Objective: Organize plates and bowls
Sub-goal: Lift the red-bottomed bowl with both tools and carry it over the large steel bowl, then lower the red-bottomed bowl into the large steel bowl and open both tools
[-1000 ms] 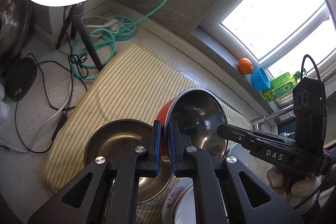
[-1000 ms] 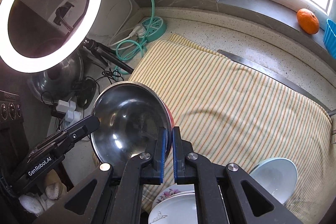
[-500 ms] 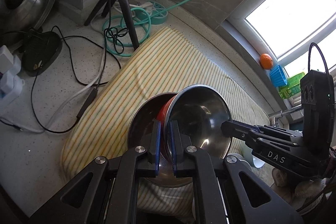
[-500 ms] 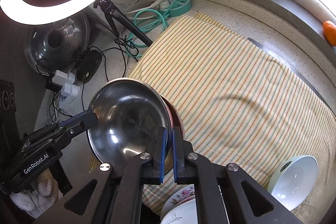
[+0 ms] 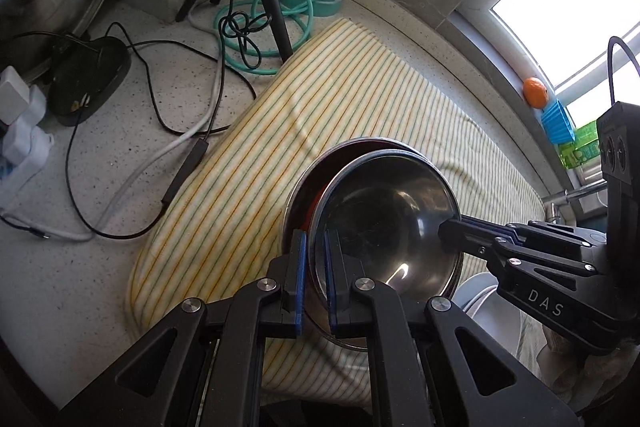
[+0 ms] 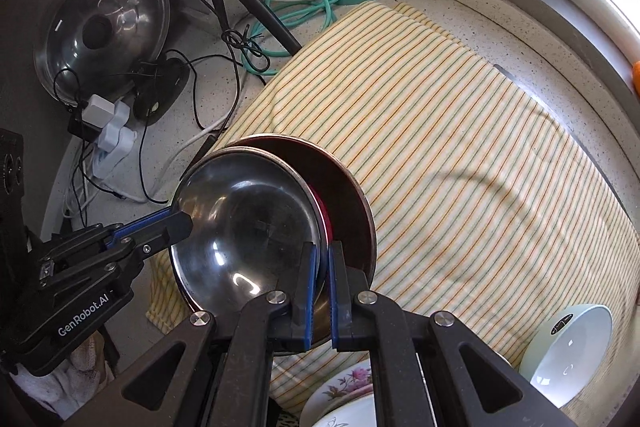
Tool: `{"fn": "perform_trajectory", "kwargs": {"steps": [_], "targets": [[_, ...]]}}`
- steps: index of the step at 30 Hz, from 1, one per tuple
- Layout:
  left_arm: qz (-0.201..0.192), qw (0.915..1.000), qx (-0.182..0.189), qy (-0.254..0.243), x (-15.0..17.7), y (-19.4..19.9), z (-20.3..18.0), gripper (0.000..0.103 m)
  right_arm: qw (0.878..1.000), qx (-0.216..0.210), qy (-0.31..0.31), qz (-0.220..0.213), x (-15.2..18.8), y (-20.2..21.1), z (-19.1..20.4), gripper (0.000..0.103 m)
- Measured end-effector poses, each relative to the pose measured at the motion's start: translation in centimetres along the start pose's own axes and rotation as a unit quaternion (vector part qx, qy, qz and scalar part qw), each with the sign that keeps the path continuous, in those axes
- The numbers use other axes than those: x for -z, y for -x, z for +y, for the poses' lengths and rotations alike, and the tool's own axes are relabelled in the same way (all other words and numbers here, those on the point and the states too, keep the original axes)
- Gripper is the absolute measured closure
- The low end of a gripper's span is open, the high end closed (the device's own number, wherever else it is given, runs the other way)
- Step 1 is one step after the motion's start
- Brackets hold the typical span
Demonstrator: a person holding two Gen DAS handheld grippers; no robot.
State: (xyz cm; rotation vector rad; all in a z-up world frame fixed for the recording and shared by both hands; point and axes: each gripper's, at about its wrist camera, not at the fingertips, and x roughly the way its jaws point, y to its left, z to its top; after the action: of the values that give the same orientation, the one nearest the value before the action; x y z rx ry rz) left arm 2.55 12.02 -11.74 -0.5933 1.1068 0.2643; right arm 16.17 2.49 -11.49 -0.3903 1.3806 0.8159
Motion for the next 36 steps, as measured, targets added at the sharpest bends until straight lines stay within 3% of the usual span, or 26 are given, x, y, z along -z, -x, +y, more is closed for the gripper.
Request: {"fn": "perform_trajectory", "kwargs": {"steps": [8, 36], "targets": [[0.005, 0.9997, -0.015, -0.021, -0.1, -0.8, -0.7, 0.096, 1.0, 0.023, 0.007, 0.006, -0.1, -1.0, -0.1, 0.097], [0.001, 0.9976, -0.048, -0.05, -0.4, -1.1, -1.3, 0.095, 0.999, 0.033, 0.012, 0.005, -0.6, -1.3, -0.7, 0.094]]}}
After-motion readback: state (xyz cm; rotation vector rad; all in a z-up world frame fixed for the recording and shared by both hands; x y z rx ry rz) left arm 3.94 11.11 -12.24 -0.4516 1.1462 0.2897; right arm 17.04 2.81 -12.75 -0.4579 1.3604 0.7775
